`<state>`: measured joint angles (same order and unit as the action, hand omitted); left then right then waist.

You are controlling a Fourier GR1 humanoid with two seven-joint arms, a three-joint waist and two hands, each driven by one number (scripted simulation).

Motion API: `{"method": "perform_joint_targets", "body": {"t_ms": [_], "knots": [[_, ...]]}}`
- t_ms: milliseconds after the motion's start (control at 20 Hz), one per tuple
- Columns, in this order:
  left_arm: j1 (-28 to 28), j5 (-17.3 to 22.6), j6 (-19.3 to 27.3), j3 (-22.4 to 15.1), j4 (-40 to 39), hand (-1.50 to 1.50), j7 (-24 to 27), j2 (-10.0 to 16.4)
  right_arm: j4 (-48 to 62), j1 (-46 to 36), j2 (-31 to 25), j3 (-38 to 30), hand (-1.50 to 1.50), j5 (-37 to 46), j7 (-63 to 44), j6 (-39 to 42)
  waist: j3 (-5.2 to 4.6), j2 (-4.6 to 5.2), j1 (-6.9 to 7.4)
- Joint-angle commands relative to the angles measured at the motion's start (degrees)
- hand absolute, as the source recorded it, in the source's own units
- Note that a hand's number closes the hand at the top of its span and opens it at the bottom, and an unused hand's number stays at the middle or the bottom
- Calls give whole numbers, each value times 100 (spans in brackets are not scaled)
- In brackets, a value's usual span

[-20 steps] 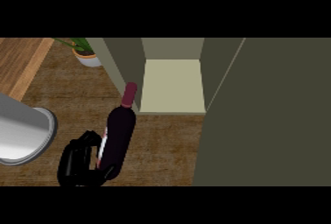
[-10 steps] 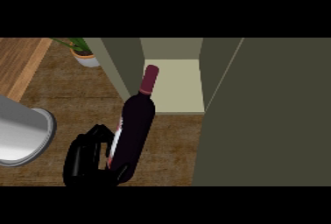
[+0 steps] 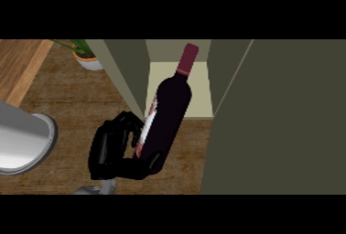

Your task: Pick up the wine, place it into the cabinet and close the cabinet

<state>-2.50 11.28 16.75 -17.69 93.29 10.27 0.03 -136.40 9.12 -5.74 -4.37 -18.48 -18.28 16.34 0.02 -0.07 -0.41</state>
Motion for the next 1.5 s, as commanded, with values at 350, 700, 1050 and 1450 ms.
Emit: {"method": "perform_joint_targets", "body": {"t_ms": [350,700,1050,1450], "knots": [[-1462,-125,952,-30,-938,150,-487,66,-283,298,-88,-621,-150,-738,64,303,2,-2,-20],[-2441,346,1745,-525,-2768,150,485,-3,-77,-310,-279,-668,-150,-737,-200,250,-4,20,-72],[-2417,410,1615,-418,-3183,150,728,-3,-206,-248,-199,-771,-150,-794,-348,183,-2,7,-13],[-3256,1548,1307,-322,-4844,150,2047,-3,148,-584,-150,-691,-150,-675,-207,175,-6,31,-70]]}}
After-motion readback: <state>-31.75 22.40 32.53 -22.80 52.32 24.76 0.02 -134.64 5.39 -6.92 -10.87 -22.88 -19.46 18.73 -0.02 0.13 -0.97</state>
